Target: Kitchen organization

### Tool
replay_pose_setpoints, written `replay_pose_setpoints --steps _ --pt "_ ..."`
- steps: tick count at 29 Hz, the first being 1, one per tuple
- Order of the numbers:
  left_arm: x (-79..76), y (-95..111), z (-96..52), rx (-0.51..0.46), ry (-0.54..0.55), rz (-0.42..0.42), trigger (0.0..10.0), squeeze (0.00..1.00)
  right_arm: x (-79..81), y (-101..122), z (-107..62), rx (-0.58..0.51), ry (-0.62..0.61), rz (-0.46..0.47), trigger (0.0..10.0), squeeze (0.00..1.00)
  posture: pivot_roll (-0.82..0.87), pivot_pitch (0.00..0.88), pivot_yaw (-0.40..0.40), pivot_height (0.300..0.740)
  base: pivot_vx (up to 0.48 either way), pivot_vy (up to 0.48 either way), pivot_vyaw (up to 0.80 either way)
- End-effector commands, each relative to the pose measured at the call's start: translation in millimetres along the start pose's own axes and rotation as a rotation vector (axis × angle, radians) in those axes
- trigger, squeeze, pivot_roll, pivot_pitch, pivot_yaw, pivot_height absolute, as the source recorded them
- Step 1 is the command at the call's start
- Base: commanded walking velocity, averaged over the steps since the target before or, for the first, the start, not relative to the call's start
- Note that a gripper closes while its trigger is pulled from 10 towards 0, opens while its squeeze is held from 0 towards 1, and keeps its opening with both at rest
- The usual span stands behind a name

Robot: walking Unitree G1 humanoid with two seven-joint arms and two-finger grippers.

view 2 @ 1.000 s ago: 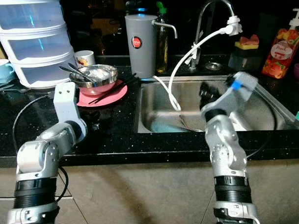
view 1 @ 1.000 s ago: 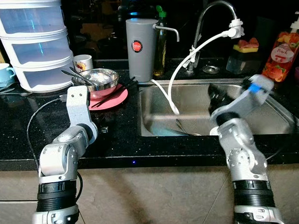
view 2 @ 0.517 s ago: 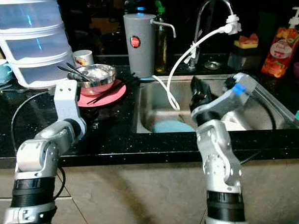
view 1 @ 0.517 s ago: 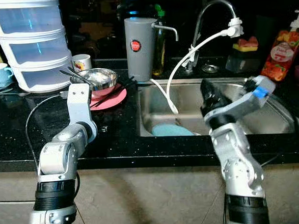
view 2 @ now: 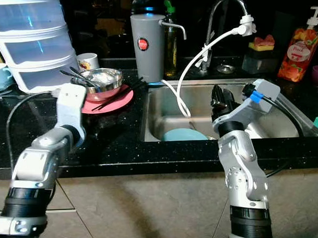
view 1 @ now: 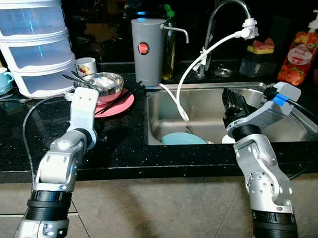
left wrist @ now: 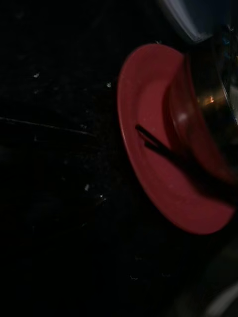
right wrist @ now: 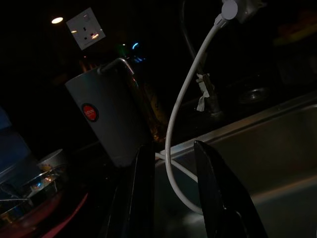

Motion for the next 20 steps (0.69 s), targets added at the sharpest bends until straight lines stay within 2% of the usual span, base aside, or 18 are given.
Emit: replay_pose_setpoints --steps 1,2,3,4,6,9,10,12,13,15,16,17,20 --pt "-2.9 -2.9 5.0 0.002 -0.024 0.119 10.0 0.00 -0.1 5.7 1.0 -0.014 -0.003 -0.019 10.0 0.00 0.08 0.117 -0.020 0.740 0.000 0.000 0.00" --pt "-4.2 -3.2 11.0 -0.001 -0.048 0.220 10.0 0.00 -0.1 8.5 2.0 -0.021 -0.003 -0.023 10.0 0.00 0.09 0.122 -0.021 0.740 0.000 0.000 0.00" --pt "-4.2 -3.2 11.0 -0.001 -0.048 0.220 10.0 0.00 -0.1 8.5 2.0 -0.021 -0.003 -0.023 10.0 0.00 0.09 0.122 -0.021 0.740 0.000 0.000 0.00" --pt "-3.1 -3.7 14.5 -0.001 -0.057 0.287 10.0 0.00 1.4 11.2 2.0 -0.028 0.001 -0.026 10.0 0.00 0.09 0.123 -0.022 0.740 0.000 0.000 0.00" --pt "-2.9 -3.8 18.1 -0.002 -0.069 0.352 10.0 0.00 2.5 13.2 2.0 -0.034 0.004 -0.027 10.0 0.00 0.09 0.123 -0.022 0.740 0.000 0.000 0.00" --pt "-1.9 -3.4 24.2 -0.014 -0.093 0.523 10.0 0.00 4.8 16.0 2.1 -0.043 0.010 -0.027 10.0 0.00 0.09 0.128 -0.013 0.740 0.000 0.000 0.00" --pt "-1.7 -2.3 24.9 -0.022 -0.101 0.572 10.0 0.47 5.7 16.8 2.0 -0.046 0.011 -0.028 10.0 0.00 0.09 0.133 -0.010 0.740 0.000 0.000 0.00" --pt "-1.5 -1.6 24.9 -0.027 -0.106 0.598 10.0 0.47 6.5 17.5 1.5 -0.047 0.011 -0.028 10.0 0.00 0.09 0.136 -0.009 0.740 0.000 0.000 0.00" --pt "-3.2 -0.3 25.3 -0.034 -0.122 0.620 10.0 1.00 6.7 18.8 1.4 -0.049 0.011 -0.027 10.0 0.00 0.09 0.146 -0.009 0.740 0.000 0.000 0.00" --pt "-4.4 0.4 28.3 -0.044 -0.141 0.676 10.0 1.00 6.7 20.4 1.2 -0.050 0.010 -0.025 10.0 0.00 0.09 0.165 -0.011 0.740 0.000 0.000 0.00" --pt "-4.4 0.4 28.3 -0.044 -0.141 0.676 10.0 1.00 6.7 20.4 1.2 -0.050 0.010 -0.025 10.0 0.00 0.09 0.165 -0.011 0.740 0.000 0.000 0.00" --pt "-4.0 -2.2 31.8 -0.043 -0.151 0.739 10.0 0.00 6.9 20.2 0.2 -0.045 0.009 -0.024 10.0 0.00 0.08 0.186 -0.011 0.740 0.000 0.000 0.00" --pt "-5.9 -5.5 34.8 -0.036 -0.165 0.770 10.0 0.00 7.2 19.0 0.5 -0.038 0.007 -0.023 10.0 0.00 0.08 0.196 -0.012 0.740 0.000 0.000 0.00"
Point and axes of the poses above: a point about 5 cm out from each wrist's last joint towards the gripper, its own z axis pointing out of the wrist towards the gripper, its own y axis along the axis of the wrist's last joint, x = y × z, the point moved 6 cm from there along z, pointing out of the wrist towards the gripper, and after that the axes turned 2 degrees about z, right-handed, at the moved point
